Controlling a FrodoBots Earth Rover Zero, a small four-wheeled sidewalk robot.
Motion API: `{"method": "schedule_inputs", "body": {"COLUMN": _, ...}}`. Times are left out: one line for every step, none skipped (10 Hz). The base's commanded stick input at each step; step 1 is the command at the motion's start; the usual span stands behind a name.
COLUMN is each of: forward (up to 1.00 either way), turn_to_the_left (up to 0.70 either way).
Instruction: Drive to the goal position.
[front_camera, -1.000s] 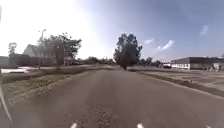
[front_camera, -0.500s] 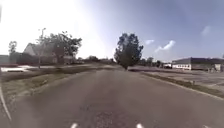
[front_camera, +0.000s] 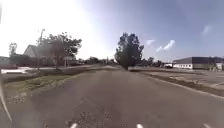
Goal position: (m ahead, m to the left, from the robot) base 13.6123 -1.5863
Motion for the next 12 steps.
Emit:
{"method": "schedule_inputs", "body": {"forward": 0.70, "turn_to_the_left": 0.00}}
{"method": "schedule_inputs", "body": {"forward": 0.70, "turn_to_the_left": 0.00}}
{"method": "schedule_inputs", "body": {"forward": 0.70, "turn_to_the_left": 0.00}}
{"method": "schedule_inputs", "body": {"forward": 0.70, "turn_to_the_left": 0.00}}
{"method": "schedule_inputs", "body": {"forward": 0.70, "turn_to_the_left": 0.00}}
{"method": "schedule_inputs", "body": {"forward": 0.70, "turn_to_the_left": 0.00}}
{"method": "schedule_inputs", "body": {"forward": 0.70, "turn_to_the_left": 0.00}}
{"method": "schedule_inputs", "body": {"forward": 0.70, "turn_to_the_left": 0.00}}
{"method": "schedule_inputs", "body": {"forward": 0.70, "turn_to_the_left": 0.00}}
{"method": "schedule_inputs", "body": {"forward": 0.70, "turn_to_the_left": 0.00}}
{"method": "schedule_inputs", "body": {"forward": 0.70, "turn_to_the_left": 0.00}}
{"method": "schedule_inputs", "body": {"forward": 0.70, "turn_to_the_left": 0.00}}
